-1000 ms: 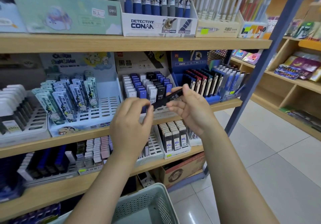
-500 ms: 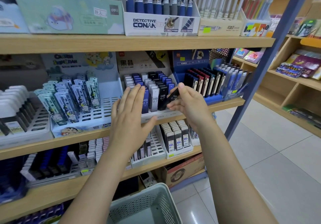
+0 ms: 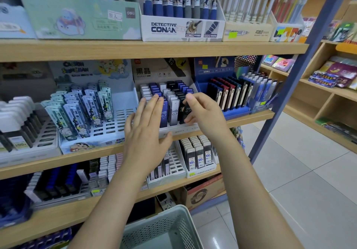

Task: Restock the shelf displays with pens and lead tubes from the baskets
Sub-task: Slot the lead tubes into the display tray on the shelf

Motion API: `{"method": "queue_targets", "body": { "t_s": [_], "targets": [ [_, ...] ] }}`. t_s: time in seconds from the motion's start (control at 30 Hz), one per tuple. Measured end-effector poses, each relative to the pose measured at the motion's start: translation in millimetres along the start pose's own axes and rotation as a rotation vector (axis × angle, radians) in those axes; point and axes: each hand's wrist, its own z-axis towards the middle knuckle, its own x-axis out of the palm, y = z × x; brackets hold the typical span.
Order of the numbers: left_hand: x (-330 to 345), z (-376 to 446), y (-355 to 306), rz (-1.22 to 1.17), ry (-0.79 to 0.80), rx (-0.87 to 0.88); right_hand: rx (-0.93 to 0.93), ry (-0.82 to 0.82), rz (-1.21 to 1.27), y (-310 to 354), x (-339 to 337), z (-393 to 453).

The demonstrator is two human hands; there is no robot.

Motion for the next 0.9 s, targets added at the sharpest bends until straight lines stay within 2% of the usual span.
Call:
{"method": "queue_targets", "body": {
  "t_s": [0.1, 0.2, 0.4, 0.57, 0.9],
  "targets": [
    [0.1, 0.1, -0.9, 0.003, 0.0, -0.004, 0.126, -0.111, 0.167, -4.5, 3.8, -2.0],
    [0.7, 0.6, -2.1, 0.001, 0.003, -0.014, 0.177, -0.125, 0.262, -6.2, 12.5, -2.5],
    [-0.4, -0.2, -2.9, -0.022, 0.006, -0.018, 0.189, -0.188, 0.272, -8.1, 18.1, 2.8],
    [0.7, 0.3, -1.8, -0.029, -0.002, -0.02, 0.15, -0.179, 0.287, -8.8, 19.1, 3.1],
    [-6.0, -1.4, -4.5, 0.014, 0.011, -0.017, 0.135, -0.238, 0.177, -4.8, 12.4, -10.1]
  ]
}}
